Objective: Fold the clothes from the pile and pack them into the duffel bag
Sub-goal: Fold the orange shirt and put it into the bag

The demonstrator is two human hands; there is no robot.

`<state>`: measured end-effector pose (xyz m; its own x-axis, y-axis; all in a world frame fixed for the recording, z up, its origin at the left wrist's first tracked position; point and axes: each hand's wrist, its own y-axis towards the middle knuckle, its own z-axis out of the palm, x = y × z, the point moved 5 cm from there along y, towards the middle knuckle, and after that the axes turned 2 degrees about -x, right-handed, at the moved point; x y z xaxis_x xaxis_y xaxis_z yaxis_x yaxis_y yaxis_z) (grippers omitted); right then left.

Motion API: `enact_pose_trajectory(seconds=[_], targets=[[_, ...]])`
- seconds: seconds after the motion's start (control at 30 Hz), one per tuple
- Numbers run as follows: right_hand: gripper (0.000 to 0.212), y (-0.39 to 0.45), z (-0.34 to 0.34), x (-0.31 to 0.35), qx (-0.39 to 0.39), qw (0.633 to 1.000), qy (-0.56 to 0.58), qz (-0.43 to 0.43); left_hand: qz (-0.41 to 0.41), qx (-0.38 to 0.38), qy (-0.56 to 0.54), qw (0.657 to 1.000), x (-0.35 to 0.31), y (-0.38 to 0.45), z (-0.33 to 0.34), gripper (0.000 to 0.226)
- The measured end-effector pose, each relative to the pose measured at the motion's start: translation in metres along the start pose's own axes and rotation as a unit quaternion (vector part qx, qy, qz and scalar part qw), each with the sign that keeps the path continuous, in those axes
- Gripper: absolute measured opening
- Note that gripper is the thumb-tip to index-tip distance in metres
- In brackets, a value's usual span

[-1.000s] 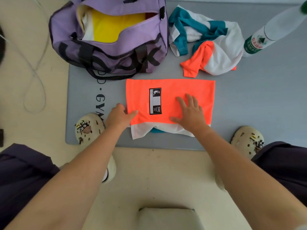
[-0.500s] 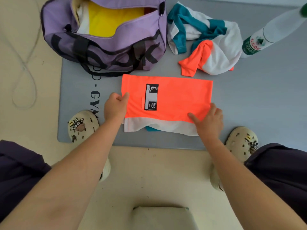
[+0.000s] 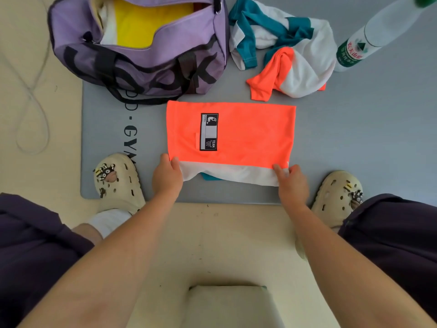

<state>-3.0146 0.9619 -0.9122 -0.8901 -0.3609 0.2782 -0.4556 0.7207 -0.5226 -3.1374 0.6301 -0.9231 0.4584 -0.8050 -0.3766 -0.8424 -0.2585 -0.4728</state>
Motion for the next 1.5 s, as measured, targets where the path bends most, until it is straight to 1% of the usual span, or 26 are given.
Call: enact_pose_trajectory(seconds=[0.13, 0.2, 0.23, 0.3, 0.33, 0.4, 0.47, 0.53, 0.57, 0.6, 0.67, 0.77, 0.87, 0.9, 0.93, 1.0, 1.07, 1.13, 1.2, 1.27, 1.3, 1.33, 1.37, 1.4, 1.43, 1.5], targets=[[0.037, 0.0, -0.009, -0.009, -0.009, 0.999, 0.029, -0.028, 0.045, 0.005, 0.056, 0.997, -0.002, 0.004, -0.003, 0.028], [0.035, 0.004, -0.014, -0.011, -0.027, 0.999, 0.011, -0.017, 0.065, 0.011, 0.07, 0.995, -0.001, 0.005, -0.004, 0.025], [0.031, 0.007, -0.016, -0.011, -0.032, 0.999, 0.0, -0.007, 0.069, 0.008, 0.076, 0.995, -0.001, 0.005, -0.007, 0.024], [0.011, 0.011, -0.022, -0.008, -0.043, 0.999, -0.005, 0.014, 0.066, -0.028, 0.075, 0.995, -0.003, 0.004, -0.015, 0.02], [0.007, 0.013, -0.026, -0.004, -0.053, 0.998, 0.002, 0.021, 0.068, -0.062, 0.072, 0.993, -0.007, 0.004, -0.022, 0.017], [0.025, 0.016, -0.034, 0.011, -0.087, 0.996, 0.026, 0.003, 0.11, -0.124, 0.084, 0.983, -0.022, 0.002, -0.032, 0.028], [0.03, 0.018, -0.041, 0.041, -0.122, 0.989, 0.025, -0.083, 0.194, -0.148, 0.111, 0.963, -0.047, 0.0, -0.033, 0.038], [0.031, 0.021, -0.039, 0.081, -0.123, 0.973, -0.009, -0.195, 0.268, -0.124, 0.134, 0.946, -0.074, 0.0, -0.024, 0.042], [0.032, 0.024, -0.035, 0.102, -0.112, 0.963, -0.035, -0.241, 0.285, -0.102, 0.14, 0.943, -0.086, 0.001, -0.019, 0.044], [0.033, 0.027, -0.031, 0.122, -0.094, 0.953, -0.064, -0.28, 0.286, -0.081, 0.143, 0.944, -0.094, 0.003, -0.013, 0.046], [0.039, 0.034, -0.019, 0.159, -0.05, 0.929, -0.115, -0.349, 0.255, -0.041, 0.143, 0.955, -0.1, 0.009, -0.003, 0.054], [0.051, 0.044, 0.003, 0.203, 0.028, 0.897, -0.17, -0.408, 0.208, 0.019, 0.155, 0.966, -0.094, 0.019, 0.013, 0.073], [0.049, 0.055, 0.019, 0.218, 0.066, 0.866, -0.266, -0.419, 0.211, 0.048, 0.184, 0.959, -0.087, 0.023, 0.022, 0.09], [0.046, 0.059, 0.022, 0.216, 0.075, 0.862, -0.288, -0.411, 0.219, 0.048, 0.196, 0.955, -0.086, 0.023, 0.024, 0.093], [0.043, 0.063, 0.022, 0.211, 0.093, 0.866, -0.293, -0.394, 0.228, 0.048, 0.211, 0.949, -0.085, 0.025, 0.024, 0.096], [0.039, 0.07, 0.02, 0.191, 0.147, 0.894, -0.261, -0.333, 0.261, 0.06, 0.237, 0.934, -0.089, 0.029, 0.024, 0.099], [0.044, 0.072, 0.015, 0.163, 0.199, 0.912, -0.247, -0.262, 0.319, 0.094, 0.258, 0.907, -0.103, 0.036, 0.025, 0.101], [0.049, 0.065, 0.013, 0.129, 0.255, 0.917, -0.246, -0.185, 0.386, 0.138, 0.294, 0.863, -0.125, 0.043, 0.028, 0.102], [0.047, 0.048, 0.017, 0.094, 0.332, 0.922, -0.18, -0.082, 0.453, 0.165, 0.331, 0.811, -0.151, 0.043, 0.035, 0.098], [0.044, 0.027, 0.025, 0.065, 0.389, 0.915, -0.107, 0.019, 0.519, 0.16, 0.345, 0.765, -0.175, 0.03, 0.043, 0.091], [0.043, 0.018, 0.028, 0.055, 0.402, 0.91, -0.09, 0.05, 0.541, 0.151, 0.333, 0.757, -0.183, 0.02, 0.045, 0.092], [0.044, 0.012, 0.029, 0.047, 0.403, 0.909, -0.084, 0.064, 0.548, 0.14, 0.312, 0.763, -0.187, 0.012, 0.046, 0.093], [0.044, 0.007, 0.03, 0.041, 0.394, 0.913, -0.084, 0.064, 0.539, 0.128, 0.284, 0.783, -0.186, 0.005, 0.046, 0.092], [0.044, 0.005, 0.029, 0.038, 0.374, 0.922, -0.084, 0.053, 0.509, 0.114, 0.248, 0.817, -0.18, 0.0, 0.043, 0.089], [0.044, 0.005, 0.028, 0.037, 0.345, 0.935, -0.075, 0.038, 0.457, 0.093, 0.205, 0.86, -0.168, -0.002, 0.037, 0.087], [0.043, 0.008, 0.023, 0.038, 0.269, 0.963, -0.032, 0.002, 0.296, 0.028, 0.112, 0.948, -0.128, -0.004, 0.02, 0.082]])
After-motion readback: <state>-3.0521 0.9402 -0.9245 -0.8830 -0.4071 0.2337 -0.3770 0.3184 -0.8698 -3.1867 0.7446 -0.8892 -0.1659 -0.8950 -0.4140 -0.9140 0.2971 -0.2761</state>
